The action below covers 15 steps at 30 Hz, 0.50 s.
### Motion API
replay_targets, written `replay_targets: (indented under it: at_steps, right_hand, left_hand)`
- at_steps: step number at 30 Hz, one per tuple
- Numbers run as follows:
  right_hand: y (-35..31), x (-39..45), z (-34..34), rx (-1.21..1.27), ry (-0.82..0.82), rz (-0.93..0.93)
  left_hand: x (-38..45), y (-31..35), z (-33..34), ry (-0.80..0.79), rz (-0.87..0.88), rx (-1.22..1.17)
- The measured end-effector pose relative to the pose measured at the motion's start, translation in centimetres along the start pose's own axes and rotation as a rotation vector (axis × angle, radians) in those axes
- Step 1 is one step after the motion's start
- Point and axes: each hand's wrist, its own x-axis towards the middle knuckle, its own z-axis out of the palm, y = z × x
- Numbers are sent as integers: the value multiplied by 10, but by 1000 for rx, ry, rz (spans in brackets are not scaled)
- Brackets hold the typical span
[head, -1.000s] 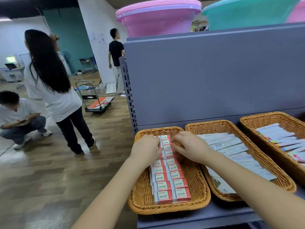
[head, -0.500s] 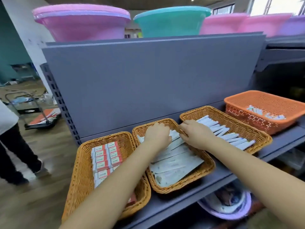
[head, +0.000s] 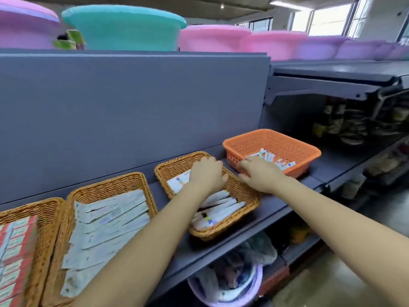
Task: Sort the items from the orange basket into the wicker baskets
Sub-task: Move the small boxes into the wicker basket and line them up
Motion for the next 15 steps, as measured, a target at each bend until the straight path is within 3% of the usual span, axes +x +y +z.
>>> replay_targets:
  at_steps: [15]
  right_hand:
    - [152,46,9,44,-104,196]
  left_hand:
    - [132,68,18,-58,95,-37]
